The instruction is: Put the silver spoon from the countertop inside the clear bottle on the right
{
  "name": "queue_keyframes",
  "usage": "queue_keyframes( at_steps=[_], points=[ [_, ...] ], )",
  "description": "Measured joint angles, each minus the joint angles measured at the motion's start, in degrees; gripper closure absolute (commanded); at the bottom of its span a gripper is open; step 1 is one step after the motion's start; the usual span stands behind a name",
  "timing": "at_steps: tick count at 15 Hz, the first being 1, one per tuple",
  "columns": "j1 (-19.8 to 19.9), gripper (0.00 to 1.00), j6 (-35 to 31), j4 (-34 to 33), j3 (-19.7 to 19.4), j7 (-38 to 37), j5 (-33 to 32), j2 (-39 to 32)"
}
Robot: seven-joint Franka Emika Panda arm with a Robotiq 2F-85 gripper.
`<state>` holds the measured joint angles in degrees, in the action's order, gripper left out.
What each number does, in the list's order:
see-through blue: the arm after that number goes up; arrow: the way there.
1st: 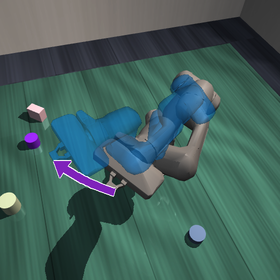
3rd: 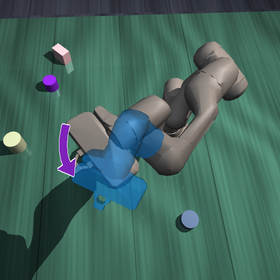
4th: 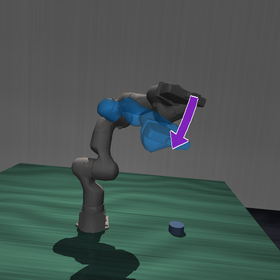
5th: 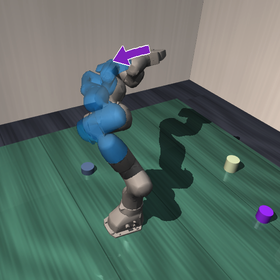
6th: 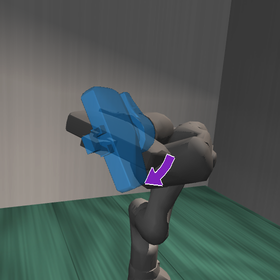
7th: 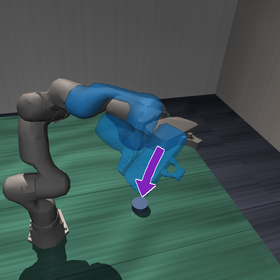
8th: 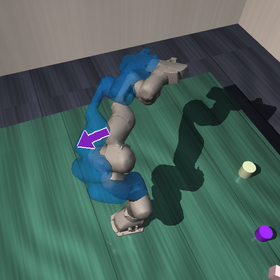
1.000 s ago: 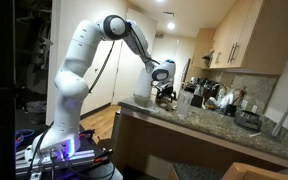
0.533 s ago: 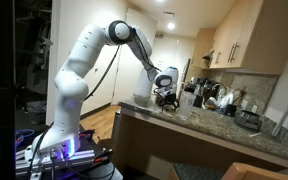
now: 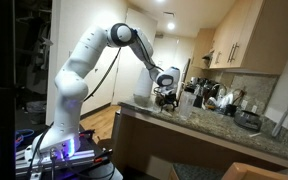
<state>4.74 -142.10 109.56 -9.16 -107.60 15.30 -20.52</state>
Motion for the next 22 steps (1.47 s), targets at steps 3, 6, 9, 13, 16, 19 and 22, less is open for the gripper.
queue_keyframes(
  at_steps=[3, 6, 9, 13, 16, 19, 22],
  points=[
    [0.33, 0.0, 1.22, -0.85, 0.89, 2.84, 2.83, -0.49],
    [0.83, 0.0, 1.72, -1.76, 1.52, 5.55, 5.58, -1.15],
    [1.35, 0.33, 2.69, -2.61, 1.81, 7.44, 7.87, -1.7],
    [2.23, 0.64, 7.12, -4.01, 2.07, 8.83, 9.98, -1.71],
    [2.42, 0.86, 8.06, -4.92, 2.07, 8.85, 10.84, -1.98],
    [2.47, 0.93, 8.24, -5.73, 2.07, 8.77, 11.01, -2.39],
    [2.47, 0.93, 8.01, -6.05, 1.99, 8.53, 10.99, -2.62]
  ],
)
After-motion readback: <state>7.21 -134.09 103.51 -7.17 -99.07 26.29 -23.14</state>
